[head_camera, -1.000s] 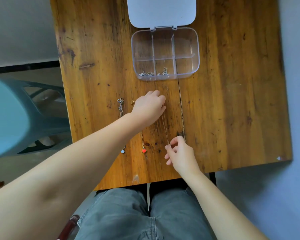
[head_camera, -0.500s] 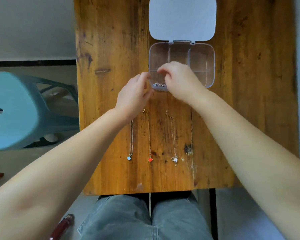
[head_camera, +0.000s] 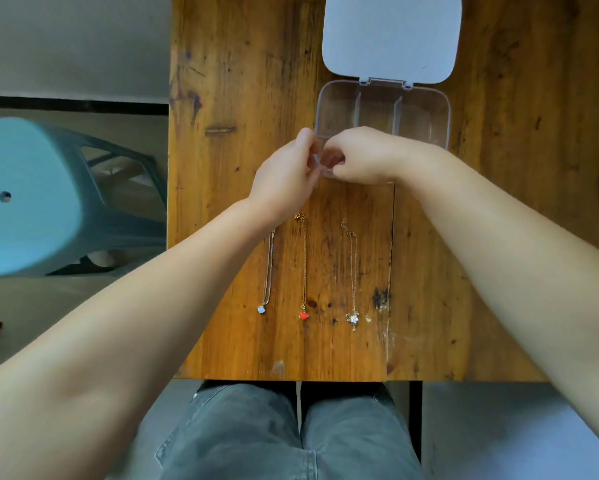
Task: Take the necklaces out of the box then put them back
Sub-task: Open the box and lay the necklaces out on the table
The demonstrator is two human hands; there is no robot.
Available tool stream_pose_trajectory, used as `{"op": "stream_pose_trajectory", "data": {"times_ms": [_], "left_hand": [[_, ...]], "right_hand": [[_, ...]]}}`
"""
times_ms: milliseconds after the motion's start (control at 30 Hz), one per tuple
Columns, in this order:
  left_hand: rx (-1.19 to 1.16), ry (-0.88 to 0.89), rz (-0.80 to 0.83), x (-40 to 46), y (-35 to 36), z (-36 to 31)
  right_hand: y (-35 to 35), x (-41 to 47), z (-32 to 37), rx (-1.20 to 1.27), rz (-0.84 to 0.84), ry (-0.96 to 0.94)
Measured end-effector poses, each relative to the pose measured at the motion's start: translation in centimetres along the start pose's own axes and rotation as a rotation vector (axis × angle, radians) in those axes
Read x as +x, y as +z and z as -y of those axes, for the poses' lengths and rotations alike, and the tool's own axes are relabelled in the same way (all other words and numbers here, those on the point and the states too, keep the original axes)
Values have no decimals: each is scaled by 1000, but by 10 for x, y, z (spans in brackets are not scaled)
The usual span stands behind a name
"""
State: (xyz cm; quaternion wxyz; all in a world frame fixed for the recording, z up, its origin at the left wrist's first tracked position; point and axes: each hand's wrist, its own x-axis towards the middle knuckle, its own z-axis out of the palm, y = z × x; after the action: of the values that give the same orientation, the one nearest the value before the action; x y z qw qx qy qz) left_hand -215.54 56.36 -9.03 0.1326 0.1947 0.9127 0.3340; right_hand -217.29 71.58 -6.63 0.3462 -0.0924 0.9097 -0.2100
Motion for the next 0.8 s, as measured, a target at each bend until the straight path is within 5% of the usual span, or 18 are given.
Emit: {"op": "stream_pose_trajectory", "data": {"times_ms": [133, 200, 300, 400, 500, 800], "left_hand": [[73, -39, -26, -3, 0, -7], [12, -45, -93, -8, -2, -16], [-427, -137, 26, -18, -4, -43], [-871, -236, 324, -31, 1, -69], [-1020, -261, 364, -40, 9, -83], [-854, -384, 364, -33, 37, -89]], "right_hand": [[0, -20, -1, 62, -193, -35], [-6, -37, -3, 328, -290, -27], [-13, -73, -9, 962, -357, -27], [-6, -103, -19, 1232, -360, -22], [6, -126, -33, 1349, -374, 11], [65, -187, -82, 1374, -394, 222]]}}
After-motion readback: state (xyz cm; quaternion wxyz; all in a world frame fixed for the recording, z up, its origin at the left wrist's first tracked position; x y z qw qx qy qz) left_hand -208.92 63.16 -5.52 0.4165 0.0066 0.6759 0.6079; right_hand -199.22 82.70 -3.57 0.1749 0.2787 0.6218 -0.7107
